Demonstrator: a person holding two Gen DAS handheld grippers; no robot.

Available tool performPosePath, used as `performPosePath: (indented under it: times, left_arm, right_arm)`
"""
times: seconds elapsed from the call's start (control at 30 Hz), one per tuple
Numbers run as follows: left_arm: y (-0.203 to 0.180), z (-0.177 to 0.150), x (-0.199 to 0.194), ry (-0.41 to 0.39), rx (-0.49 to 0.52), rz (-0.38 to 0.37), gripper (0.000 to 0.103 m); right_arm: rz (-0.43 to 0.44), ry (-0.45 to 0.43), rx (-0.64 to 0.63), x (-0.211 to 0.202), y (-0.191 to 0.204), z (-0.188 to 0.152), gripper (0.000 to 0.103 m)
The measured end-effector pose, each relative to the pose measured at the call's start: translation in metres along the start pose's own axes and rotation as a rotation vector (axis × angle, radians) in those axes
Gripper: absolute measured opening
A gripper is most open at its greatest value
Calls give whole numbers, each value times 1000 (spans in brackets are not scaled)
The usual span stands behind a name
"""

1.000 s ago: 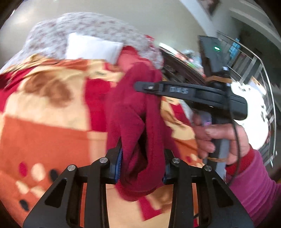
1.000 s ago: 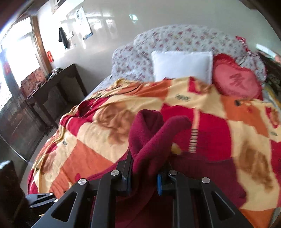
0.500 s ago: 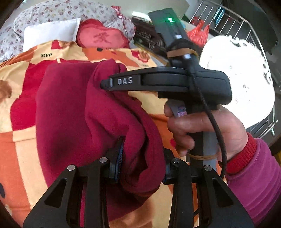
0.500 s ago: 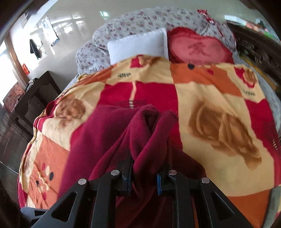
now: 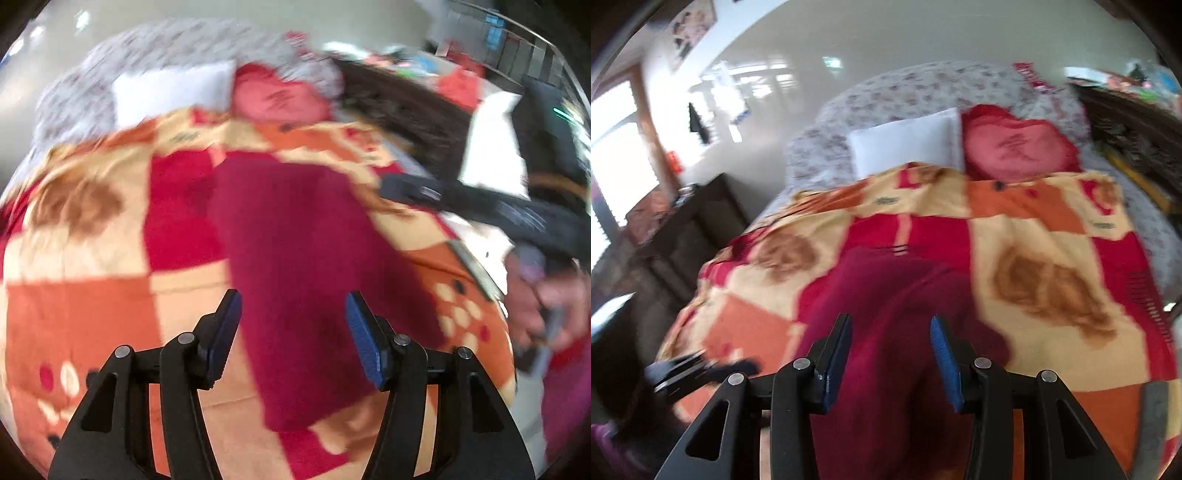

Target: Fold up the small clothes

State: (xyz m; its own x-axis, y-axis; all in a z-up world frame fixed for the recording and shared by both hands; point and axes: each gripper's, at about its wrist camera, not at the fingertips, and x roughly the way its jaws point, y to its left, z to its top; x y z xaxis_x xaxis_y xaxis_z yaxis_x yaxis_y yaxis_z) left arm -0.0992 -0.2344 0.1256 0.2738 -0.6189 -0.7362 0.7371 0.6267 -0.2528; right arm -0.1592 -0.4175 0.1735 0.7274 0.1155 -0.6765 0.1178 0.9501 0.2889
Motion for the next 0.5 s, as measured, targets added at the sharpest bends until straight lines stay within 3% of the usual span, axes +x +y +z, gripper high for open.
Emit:
performPosePath:
  times: [0.1,0.2,0.27,0.37,0.5]
  left_arm:
    - [6,-8,17,31,-24,32,59]
    - [5,-15,34,56,-34,29,59]
    - [2,-18,43,74,-42,9,59]
    - [-6,-14,45,82,-15,18,59]
    - [-12,-1,28,14,28,61,59]
  right_arm:
    - [-38,59,-36,19,12,-19,42]
    - [-173,108,-14,36,-7,-43,41]
    - [-151,133,94,43,-31,-60,41]
    - [-127,127,158,38,-48,-75,41]
    - [-121,65,175,10,-47,-68,41]
